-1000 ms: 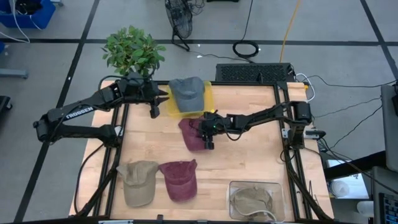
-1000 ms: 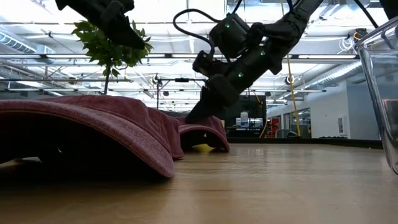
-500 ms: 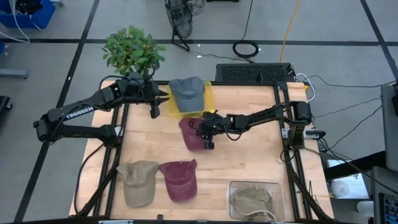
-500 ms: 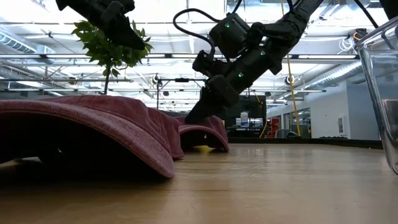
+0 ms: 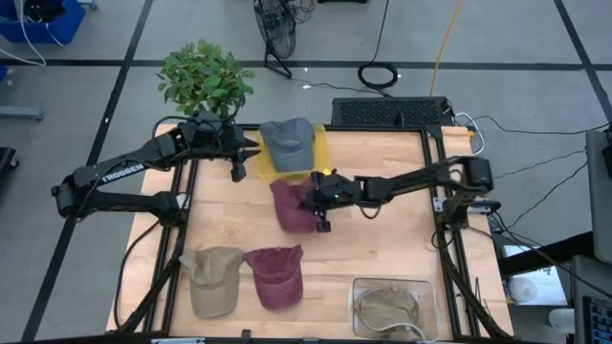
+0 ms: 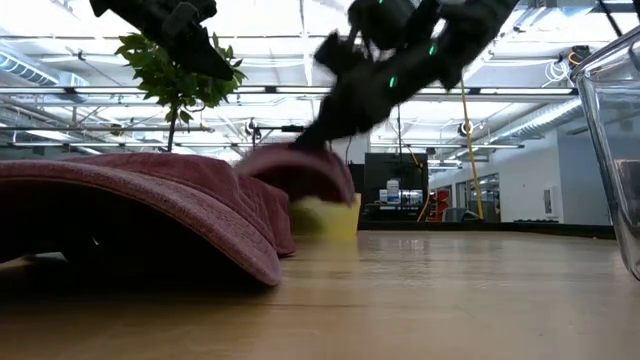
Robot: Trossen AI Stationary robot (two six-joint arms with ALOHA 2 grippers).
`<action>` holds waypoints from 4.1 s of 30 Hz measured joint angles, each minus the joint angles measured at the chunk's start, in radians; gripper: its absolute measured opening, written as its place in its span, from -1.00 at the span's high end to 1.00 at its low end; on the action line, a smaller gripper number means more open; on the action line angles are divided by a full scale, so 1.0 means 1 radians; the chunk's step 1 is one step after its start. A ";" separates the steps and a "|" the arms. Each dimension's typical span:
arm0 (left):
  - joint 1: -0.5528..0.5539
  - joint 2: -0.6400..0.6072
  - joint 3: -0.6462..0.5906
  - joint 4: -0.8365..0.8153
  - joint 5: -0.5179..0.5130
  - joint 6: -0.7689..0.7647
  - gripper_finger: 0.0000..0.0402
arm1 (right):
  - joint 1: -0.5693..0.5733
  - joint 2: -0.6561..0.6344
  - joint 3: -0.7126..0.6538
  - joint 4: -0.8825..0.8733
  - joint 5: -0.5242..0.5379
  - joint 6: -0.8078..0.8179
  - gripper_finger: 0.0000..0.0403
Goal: Pick & Place hat
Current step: Put the top red cap into the yellow bin
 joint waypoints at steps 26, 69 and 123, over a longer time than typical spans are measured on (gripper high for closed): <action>0.002 0.000 0.000 0.025 -0.027 0.035 0.54 | -0.260 0.049 0.257 0.039 -0.091 -0.344 1.00; 0.003 0.000 0.000 -0.001 -0.046 0.031 0.54 | -0.365 0.262 0.374 -0.147 -0.100 -0.548 0.53; 0.193 0.589 0.000 0.397 -0.216 0.029 0.54 | -0.428 0.227 0.102 0.335 0.235 0.000 0.78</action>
